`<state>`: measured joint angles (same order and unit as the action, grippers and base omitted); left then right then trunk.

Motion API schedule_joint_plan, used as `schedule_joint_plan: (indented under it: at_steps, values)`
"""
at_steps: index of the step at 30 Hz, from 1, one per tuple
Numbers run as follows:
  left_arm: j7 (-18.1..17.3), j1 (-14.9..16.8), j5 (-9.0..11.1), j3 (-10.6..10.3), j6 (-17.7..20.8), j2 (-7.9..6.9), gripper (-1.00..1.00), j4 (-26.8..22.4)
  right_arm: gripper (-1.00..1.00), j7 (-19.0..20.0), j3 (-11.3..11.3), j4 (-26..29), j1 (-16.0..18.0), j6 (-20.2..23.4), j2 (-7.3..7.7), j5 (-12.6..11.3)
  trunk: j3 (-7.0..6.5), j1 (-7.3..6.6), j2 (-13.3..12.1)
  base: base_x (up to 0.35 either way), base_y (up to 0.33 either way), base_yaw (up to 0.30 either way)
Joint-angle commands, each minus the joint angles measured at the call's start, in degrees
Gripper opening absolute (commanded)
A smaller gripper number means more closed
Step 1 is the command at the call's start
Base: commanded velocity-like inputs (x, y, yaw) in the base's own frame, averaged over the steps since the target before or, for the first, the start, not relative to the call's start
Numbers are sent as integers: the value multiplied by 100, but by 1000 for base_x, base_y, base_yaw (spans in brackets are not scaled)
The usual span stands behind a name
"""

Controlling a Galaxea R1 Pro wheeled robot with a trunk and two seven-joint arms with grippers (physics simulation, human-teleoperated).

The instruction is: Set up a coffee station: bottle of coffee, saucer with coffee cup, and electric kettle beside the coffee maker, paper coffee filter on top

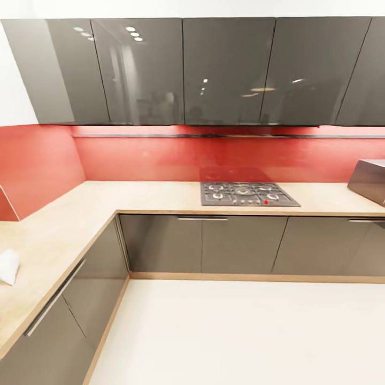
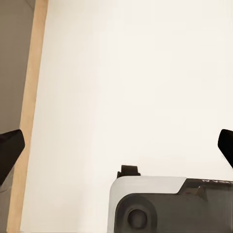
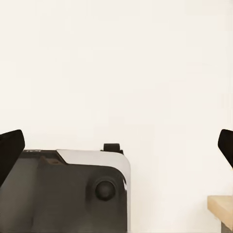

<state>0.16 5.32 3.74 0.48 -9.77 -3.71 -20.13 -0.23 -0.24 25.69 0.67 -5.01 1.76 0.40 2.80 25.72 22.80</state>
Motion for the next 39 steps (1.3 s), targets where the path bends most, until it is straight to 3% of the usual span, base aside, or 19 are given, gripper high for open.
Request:
schedule_joint_plan:
  at_steps: [1,39]
  values:
    - [2,5,39,-4,-18,-1,100,4,100,-3,-2,-3,4,-17,0,4,12,7,11,323,-78,71]
    - [2,5,38,-4,-19,-4,100,5,100,-4,-3,-3,6,-17,-1,4,12,7,11,284,-163,266]
